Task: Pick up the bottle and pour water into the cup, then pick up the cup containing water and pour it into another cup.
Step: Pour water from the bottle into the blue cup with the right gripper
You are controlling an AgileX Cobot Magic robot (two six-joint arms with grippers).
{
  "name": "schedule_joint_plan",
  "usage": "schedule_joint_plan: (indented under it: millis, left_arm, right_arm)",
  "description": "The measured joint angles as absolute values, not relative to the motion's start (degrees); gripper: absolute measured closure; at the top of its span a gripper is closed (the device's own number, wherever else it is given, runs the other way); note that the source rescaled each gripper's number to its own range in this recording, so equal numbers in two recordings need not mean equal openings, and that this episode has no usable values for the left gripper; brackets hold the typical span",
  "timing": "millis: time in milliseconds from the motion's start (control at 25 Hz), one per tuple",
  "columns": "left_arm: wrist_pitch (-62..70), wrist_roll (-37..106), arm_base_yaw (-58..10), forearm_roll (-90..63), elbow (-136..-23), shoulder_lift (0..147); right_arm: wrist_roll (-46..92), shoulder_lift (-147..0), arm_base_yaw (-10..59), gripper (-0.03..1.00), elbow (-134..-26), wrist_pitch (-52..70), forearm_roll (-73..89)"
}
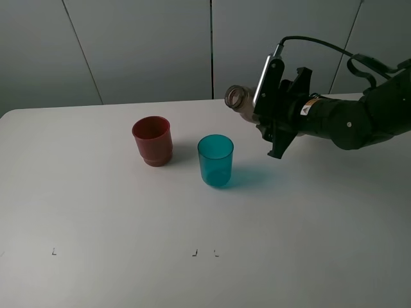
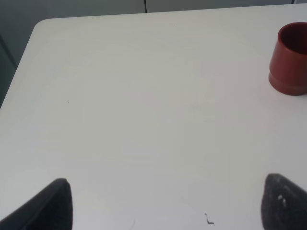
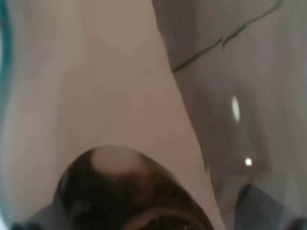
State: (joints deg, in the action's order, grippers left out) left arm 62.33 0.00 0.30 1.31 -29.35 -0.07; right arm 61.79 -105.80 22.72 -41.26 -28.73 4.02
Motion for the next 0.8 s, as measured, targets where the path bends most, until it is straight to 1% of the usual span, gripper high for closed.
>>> schedule_joint_plan:
  millis: [360,800]
  left_arm:
    - [62.3,0.0,0.3,1.3,-29.3,-0.1]
    - [62.3,0.0,0.3,1.3,-29.3,-0.1]
  right_arm:
    - [66.9,-105.8,22.7,0.97,-41.3,-28.7,7.3]
    - [67.9,-105.8,22.7,0.97,-41.3,-28.7,8.6]
